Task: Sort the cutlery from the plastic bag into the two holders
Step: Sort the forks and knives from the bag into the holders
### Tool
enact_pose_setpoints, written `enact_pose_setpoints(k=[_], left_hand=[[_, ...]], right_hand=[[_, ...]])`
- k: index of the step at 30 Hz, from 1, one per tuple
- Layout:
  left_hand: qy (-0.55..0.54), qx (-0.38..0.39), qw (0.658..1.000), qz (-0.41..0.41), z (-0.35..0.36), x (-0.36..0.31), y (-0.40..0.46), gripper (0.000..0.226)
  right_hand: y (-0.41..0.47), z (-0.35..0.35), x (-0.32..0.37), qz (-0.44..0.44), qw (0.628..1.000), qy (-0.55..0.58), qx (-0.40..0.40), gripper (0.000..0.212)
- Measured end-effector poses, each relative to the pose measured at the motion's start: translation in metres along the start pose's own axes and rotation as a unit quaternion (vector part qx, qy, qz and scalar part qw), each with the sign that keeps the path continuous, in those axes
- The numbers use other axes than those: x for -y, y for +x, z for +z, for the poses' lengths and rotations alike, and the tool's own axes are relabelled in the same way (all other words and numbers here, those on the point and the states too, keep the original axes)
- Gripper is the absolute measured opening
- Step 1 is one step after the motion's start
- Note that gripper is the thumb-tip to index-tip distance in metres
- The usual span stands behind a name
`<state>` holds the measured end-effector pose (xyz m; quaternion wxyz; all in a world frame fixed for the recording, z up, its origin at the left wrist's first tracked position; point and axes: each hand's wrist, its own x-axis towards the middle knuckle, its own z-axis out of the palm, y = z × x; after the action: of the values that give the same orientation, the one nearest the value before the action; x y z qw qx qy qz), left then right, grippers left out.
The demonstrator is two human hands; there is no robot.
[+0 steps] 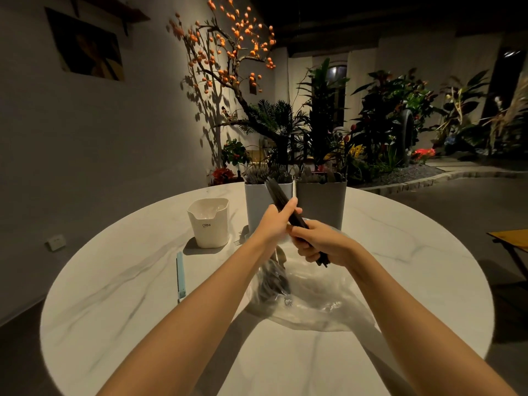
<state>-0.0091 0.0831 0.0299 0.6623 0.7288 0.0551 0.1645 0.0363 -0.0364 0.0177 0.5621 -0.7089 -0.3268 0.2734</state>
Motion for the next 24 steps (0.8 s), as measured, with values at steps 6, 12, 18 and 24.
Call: enact_pose_setpoints(k=[6,12,18,24], left_hand=[[-0.030,0.025,0.998,-0.043,0.005,-0.003,0.006,0.045],[-0.009,0.128,0.978,-0.167,0.010,-0.010,0.009,0.065],[-0.115,0.201,0.956,-0.181,0.024,-0.014,0.026,0.063],[-0.067,0.203,0.971,-0.105,0.027,-0.013,0.042,0.034]], right_hand=[[0.007,-0.014,0.023,-0.001,0.991,0.029,-0.130,0.036],[0.025,-0.029,0.041,-0.009,0.972,0.036,-0.233,0.039],[0.043,-0.037,0.041,-0.001,0.965,-0.001,-0.263,0.040],[0.052,-0.047,0.045,-0.017,0.969,0.054,-0.239,0.035]])
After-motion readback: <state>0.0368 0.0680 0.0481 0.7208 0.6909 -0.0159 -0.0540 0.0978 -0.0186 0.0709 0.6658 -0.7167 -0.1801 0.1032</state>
